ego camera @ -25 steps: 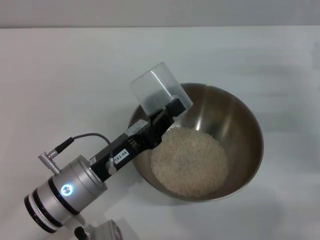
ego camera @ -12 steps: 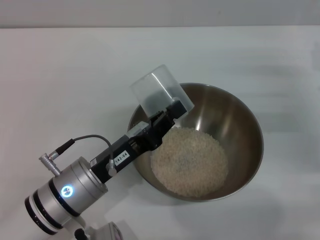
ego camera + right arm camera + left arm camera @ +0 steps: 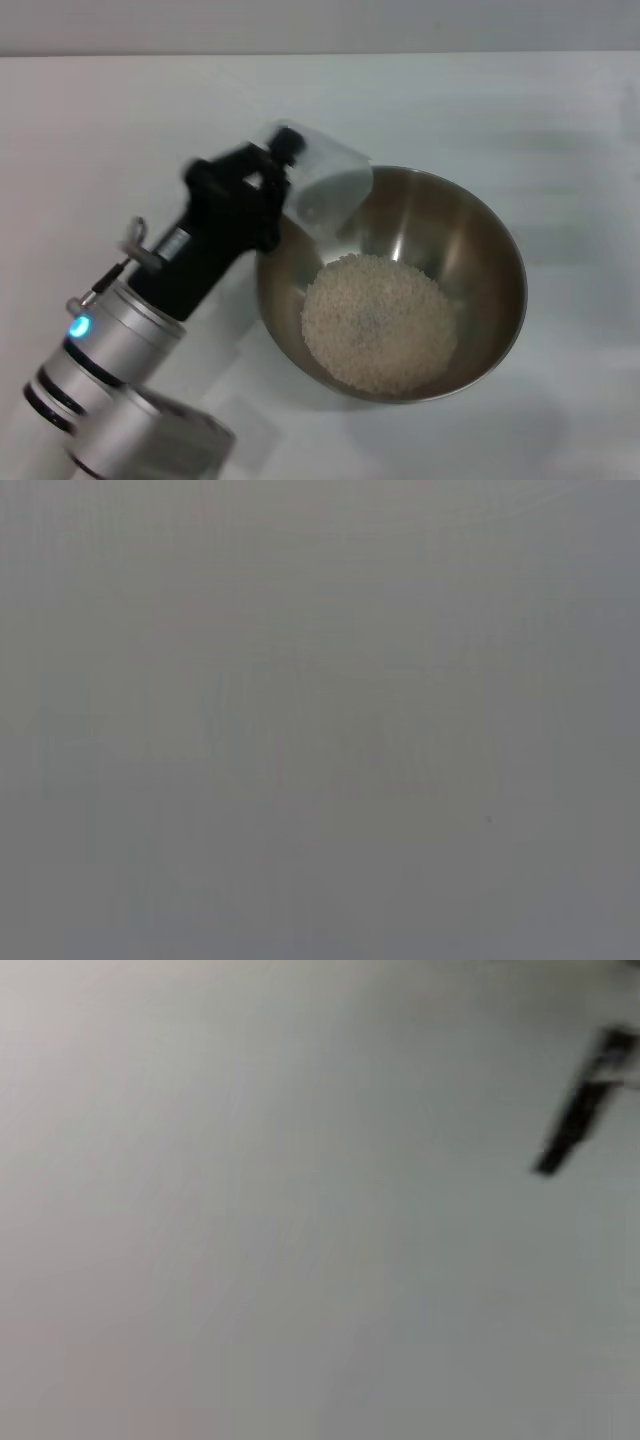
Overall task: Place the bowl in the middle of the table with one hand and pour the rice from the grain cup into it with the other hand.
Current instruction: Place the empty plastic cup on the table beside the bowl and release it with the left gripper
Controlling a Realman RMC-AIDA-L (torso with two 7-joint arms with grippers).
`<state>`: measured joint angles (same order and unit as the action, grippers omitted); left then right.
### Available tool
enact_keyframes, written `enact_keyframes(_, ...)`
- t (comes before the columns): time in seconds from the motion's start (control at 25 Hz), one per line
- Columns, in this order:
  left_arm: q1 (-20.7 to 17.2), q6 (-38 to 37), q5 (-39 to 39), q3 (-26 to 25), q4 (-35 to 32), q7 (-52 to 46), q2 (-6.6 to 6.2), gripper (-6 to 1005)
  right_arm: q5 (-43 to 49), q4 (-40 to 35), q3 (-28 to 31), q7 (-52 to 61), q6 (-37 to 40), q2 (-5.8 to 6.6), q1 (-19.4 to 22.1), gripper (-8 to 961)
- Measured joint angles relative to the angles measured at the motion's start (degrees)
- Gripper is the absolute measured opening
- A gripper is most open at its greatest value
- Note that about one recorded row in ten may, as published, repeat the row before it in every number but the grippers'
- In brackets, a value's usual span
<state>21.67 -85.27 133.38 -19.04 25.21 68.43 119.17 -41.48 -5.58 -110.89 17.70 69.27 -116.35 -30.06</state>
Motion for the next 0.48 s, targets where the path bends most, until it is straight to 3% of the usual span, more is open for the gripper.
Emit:
enact_keyframes(0.16,-2.74,5.85,-1.77,-8.1,2.22,-21.47,0.01,22,0.0,-0.86,0.0,0.31,0.43,-0.34,0.26,467)
enact_keyframes(0.48,-2.88,16.52,-12.6,-9.49,2.37,-43.27,-0.08,23,0.0,-2.19,0.0,0.35,0.75,-0.49,0.47,467)
